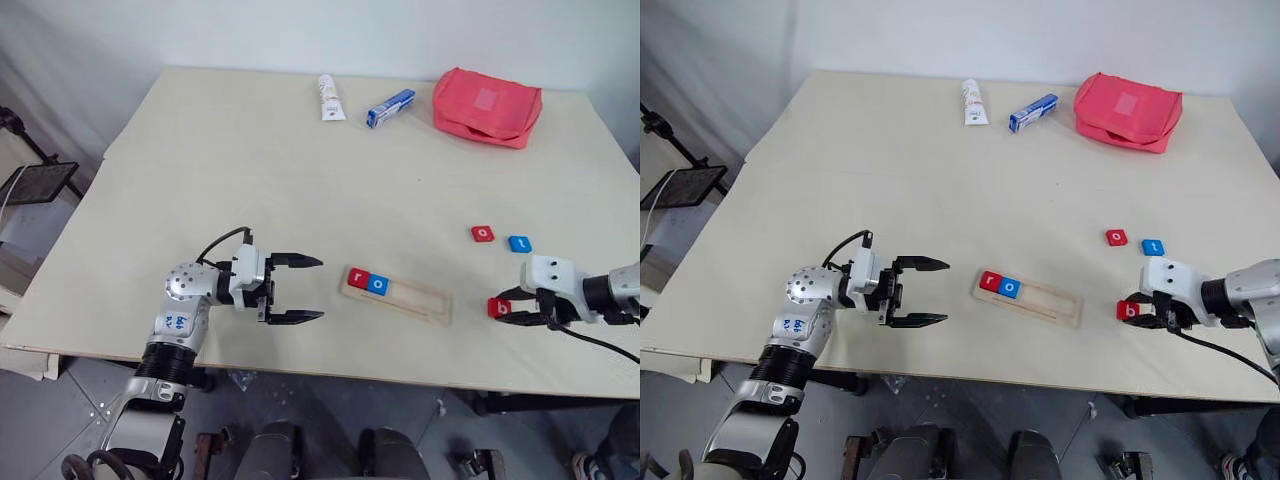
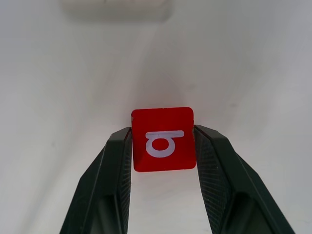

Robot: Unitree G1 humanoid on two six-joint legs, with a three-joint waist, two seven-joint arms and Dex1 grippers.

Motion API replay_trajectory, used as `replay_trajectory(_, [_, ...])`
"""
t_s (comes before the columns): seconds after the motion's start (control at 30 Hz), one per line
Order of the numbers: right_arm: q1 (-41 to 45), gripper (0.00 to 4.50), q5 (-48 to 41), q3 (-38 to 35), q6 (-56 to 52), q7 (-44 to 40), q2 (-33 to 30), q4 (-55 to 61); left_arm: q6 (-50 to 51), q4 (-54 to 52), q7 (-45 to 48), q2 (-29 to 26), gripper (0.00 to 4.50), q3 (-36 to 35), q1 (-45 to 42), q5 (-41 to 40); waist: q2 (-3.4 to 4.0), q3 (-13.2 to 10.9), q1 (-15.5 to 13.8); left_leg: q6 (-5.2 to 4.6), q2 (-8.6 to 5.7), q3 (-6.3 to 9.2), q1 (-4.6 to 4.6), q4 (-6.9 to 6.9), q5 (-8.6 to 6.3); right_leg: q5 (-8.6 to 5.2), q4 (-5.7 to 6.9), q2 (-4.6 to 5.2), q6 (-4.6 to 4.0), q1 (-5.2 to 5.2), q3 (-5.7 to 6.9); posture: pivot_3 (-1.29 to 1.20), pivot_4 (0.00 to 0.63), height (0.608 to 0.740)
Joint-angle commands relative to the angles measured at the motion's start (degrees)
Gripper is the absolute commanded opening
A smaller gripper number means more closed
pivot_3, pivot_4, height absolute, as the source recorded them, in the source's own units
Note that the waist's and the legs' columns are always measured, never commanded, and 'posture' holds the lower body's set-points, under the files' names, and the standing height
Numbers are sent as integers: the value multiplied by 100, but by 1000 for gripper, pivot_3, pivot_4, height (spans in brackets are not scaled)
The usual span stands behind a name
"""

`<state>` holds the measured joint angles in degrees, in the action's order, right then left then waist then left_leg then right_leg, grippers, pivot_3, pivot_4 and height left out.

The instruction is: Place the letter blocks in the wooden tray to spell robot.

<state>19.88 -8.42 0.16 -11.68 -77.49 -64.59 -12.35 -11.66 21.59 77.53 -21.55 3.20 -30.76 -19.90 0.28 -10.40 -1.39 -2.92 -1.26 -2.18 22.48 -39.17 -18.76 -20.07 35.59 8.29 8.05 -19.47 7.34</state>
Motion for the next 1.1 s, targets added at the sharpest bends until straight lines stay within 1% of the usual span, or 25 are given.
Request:
replay_trajectory(0.03, [-77,1463,-293,-379,-1220,180,-298,1011,-49,28,-24,-51,4500,-76,-57,-53,0,0,-1,0,0,1,0,1,0,0,1,1,0,0,3,0,150,740])
replay_trajectory(0.07, [-4,1463,-423,-375,-1619,259,-259,1359,-59,40,-31,-39,4500,-73,-64,-52,0,0,-1,0,0,1,0,1,0,0,1,2,0,0,3,0,150,740])
replay_trajectory(0.13, [112,1463,-601,-344,-2085,343,-187,1814,-70,56,-41,-21,4500,-63,-78,-52,0,0,2,0,0,3,1,1,0,0,1,3,0,0,4,0,150,740])
replay_trajectory(0.23, [483,1463,-799,-117,-2700,634,136,2380,-105,81,-50,16,4500,-43,-84,-45,0,0,8,1,2,3,1,1,0,0,-1,3,0,-1,4,0,150,740])
replay_trajectory(0.33, [776,1463,-665,254,-3059,934,372,2612,-122,91,-49,39,4500,-36,-91,-43,0,0,9,1,0,5,2,1,-1,0,0,4,0,-2,4,0,150,740])
replay_trajectory(0.53, [1065,1463,-595,847,-3414,1257,748,2944,-152,49,-37,46,4500,-12,-44,-45,0,0,-1,-1,-12,15,11,1,-2,0,2,10,0,-6,10,0,150,740])
replay_trajectory(0.67, [1342,1463,-330,1367,-3566,1567,1063,3012,-171,22,-52,67,4500,4,-28,-39,0,0,14,-1,-11,14,16,1,-1,0,3,10,0,-12,17,0,150,740])
replay_trajectory(0.8, [1573,1463,-227,1606,-3740,1739,1265,2932,-186,-12,-75,92,4500,18,13,-33,0,0,17,-1,-11,14,17,1,-1,0,6,10,0,-14,19,0,150,740])
replay_trajectory(1.1, [1750,1463,-158,1867,-3900,1784,1395,2917,-207,-46,-115,115,4500,20,74,-31,0,0,20,-1,-12,16,17,1,-1,0,7,10,0,-15,20,0,150,740])
